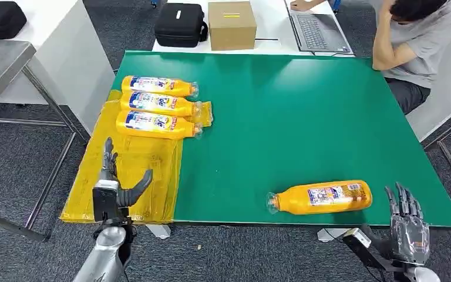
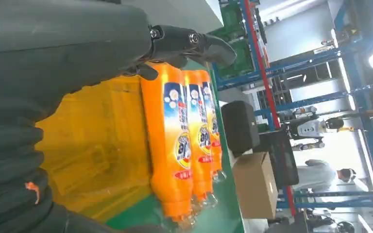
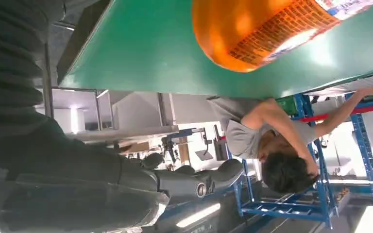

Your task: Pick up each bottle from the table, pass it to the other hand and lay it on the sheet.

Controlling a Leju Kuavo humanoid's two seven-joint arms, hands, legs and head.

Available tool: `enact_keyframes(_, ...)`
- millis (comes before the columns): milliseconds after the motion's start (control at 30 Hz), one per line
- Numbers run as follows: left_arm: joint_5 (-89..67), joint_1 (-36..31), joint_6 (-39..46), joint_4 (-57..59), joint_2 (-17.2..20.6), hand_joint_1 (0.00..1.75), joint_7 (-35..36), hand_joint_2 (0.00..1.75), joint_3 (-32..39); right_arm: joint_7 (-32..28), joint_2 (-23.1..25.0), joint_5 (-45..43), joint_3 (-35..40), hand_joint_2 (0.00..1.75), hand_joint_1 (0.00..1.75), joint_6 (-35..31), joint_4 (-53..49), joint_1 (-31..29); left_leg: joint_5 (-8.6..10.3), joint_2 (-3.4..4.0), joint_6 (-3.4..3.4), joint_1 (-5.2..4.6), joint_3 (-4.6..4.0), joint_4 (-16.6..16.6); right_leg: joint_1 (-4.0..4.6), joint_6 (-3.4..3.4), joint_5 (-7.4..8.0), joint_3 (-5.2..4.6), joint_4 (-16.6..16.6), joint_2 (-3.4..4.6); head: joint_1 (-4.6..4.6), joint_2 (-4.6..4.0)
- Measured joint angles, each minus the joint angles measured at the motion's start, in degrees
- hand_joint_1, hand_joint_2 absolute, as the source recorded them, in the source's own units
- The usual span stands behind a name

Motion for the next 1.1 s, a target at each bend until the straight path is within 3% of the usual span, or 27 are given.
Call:
enact_keyframes(400, 0.48, -1.48, 1.7, 1.79, -0.09, 0.0, 0.0, 1.75, -2.69, -1.75, -0.61, -0.76, 2.62, 1.75, 0.0, -3.8, 8.1, -3.26, 0.0, -0.02, 0.0, 0.0, -0.02, 0.0, -0.01, 0.0, 0.0, 0.0, 0.0, -0.01, 0.0, 0.0)
enact_keyframes(1100, 0.98, -3.53, 2.62, 3.89, -0.24, 0.0, 0.0, 1.75, -5.72, -3.74, -0.22, 1.71, 4.22, 1.75, 0.0, -4.17, 9.96, -4.11, 0.0, -0.01, 0.0, 0.0, -0.02, 0.0, 0.0, 0.0, 0.0, 0.0, 0.0, -0.01, 0.0, 0.0)
